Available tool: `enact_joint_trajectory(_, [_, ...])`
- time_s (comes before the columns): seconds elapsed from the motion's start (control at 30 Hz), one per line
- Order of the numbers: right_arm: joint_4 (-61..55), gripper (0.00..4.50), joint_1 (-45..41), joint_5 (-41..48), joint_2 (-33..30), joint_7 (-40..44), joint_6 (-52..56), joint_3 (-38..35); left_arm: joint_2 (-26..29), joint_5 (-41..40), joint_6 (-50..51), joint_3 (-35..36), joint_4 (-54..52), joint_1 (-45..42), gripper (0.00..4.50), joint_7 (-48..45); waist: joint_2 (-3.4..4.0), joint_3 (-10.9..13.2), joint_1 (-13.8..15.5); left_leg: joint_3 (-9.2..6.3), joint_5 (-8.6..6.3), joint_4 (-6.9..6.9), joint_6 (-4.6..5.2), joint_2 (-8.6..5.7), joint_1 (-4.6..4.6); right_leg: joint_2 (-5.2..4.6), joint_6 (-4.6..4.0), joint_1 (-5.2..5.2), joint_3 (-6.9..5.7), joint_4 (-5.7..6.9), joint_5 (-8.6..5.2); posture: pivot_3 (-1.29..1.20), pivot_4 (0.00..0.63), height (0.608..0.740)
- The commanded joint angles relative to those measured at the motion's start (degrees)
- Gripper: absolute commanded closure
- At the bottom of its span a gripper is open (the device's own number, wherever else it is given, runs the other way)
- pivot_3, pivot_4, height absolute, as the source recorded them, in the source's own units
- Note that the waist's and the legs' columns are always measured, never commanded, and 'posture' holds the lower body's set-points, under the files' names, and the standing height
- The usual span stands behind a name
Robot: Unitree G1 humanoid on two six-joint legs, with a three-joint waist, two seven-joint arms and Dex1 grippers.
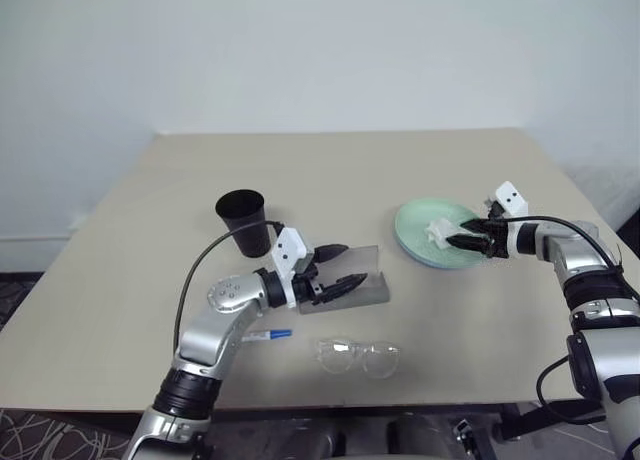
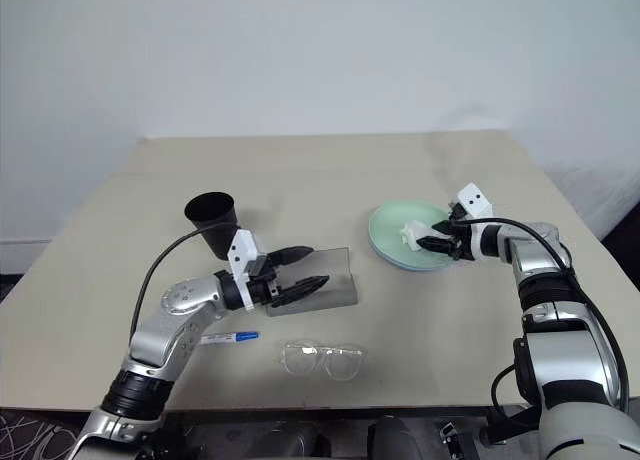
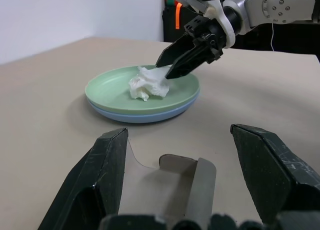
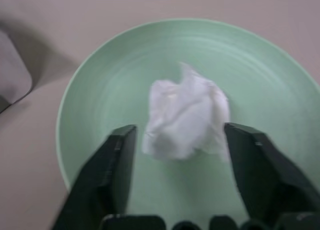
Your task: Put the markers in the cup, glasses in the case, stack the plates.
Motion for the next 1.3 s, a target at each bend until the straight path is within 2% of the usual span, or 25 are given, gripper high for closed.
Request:
enact_joint_trajectory(0.03, [-1.33,0.84,-1.58,0.41,-1.53,0.38,-3.08,-1.83,1.28,-0.42,-0.36,0.97,-1.21,-1.25,1.03,-1.38,0.0,0.0,0.02,0.0,0.01,0.0,0.0,0.0,0.01,0.0,0.0,0.01,0.0,0.0,0.0,0.0,0.0,0.74])
enact_joint_trajectory(0.17, [-5.49,0.84,-0.42,6.21,-2.21,6.5,-0.84,-5.91,4.39,-0.66,0.58,0.24,-0.99,-2.01,1.03,-5.4,0.01,0.0,0.02,-0.01,0.03,0.0,0.0,0.0,0.0,0.0,-0.01,0.01,-0.01,0.0,0.01,0.0,0.0,0.74])
enact_joint_trajectory(0.3, [-17.72,0.84,6.16,10.93,-3.24,16.46,5.08,-4.99,10.73,-1.15,3.27,-3.29,-1.29,-4.31,1.03,-15.67,0.0,0.0,0.01,-0.06,0.01,0.0,0.01,0.01,-0.01,0.01,0.01,0.01,-0.06,0.0,0.0,0.0,0.0,0.74])
enact_joint_trajectory(0.53, [-29.42,0.84,12.59,12.95,-2.46,18.84,11.19,-2.7,14.69,2.76,4.73,-11.71,0.67,-11.71,1.03,-26.18,0.03,0.01,0.04,0.01,0.05,0.05,0.05,0.01,-0.02,-0.01,0.26,0.03,-0.03,0.0,-0.14,0.0,0.0,0.74])
enact_joint_trajectory(0.77, [-40.57,0.84,18.78,14.99,-2.5,19.97,14.96,-0.12,12.89,7.2,4.05,-19.03,6.49,-18.71,1.03,-32.61,0.02,0.01,0.01,-0.06,0.07,0.04,0.02,0.02,-0.02,-0.01,0.27,0.01,-0.06,0.02,-0.13,0.0,0.0,0.74])
enact_joint_trajectory(0.97, [-42.83,0.84,20.5,15.79,-1.77,17.95,15.66,0.14,9.71,10.77,1.74,-22.91,12.59,-23.49,1.03,-36.52,-0.02,0.04,0.09,-0.05,0.08,0.07,0.03,0.02,-0.04,-0.01,0.28,0.02,-0.07,0.01,-0.13,0.0,0.0,0.74])
enact_joint_trajectory(1.23, [-45.29,0.84,22.88,17.01,-1.92,15.44,16.6,-0.48,6.69,13.31,0.65,-24.74,15.78,-25.1,1.03,-38.78,-0.06,0.05,0.02,-0.07,0.07,0.05,0.04,0.02,-0.07,-0.02,0.31,-0.03,-0.06,-0.02,-0.13,0.0,0.0,0.74])
enact_joint_trajectory(1.27, [-45.52,0.8,23.12,17.15,-1.96,15.15,16.68,-0.52,6.61,13.67,0.53,-24.88,15.76,-25.01,1.42,-39.07,-0.06,0.05,0.03,-0.07,0.07,0.05,0.04,0.02,-0.07,-0.01,0.31,-0.03,-0.06,-0.01,-0.13,0.0,0.0,0.74])
enact_joint_trajectory(1.3, [-45.75,0.8,23.35,17.35,-2.01,14.87,16.78,-0.57,6.5,13.95,0.4,-24.99,15.76,-24.91,1.58,-39.29,-0.06,0.05,0.05,-0.07,0.07,0.05,0.04,0.02,-0.07,-0.01,0.31,-0.02,-0.06,-0.01,-0.13,0.0,0.0,0.74])
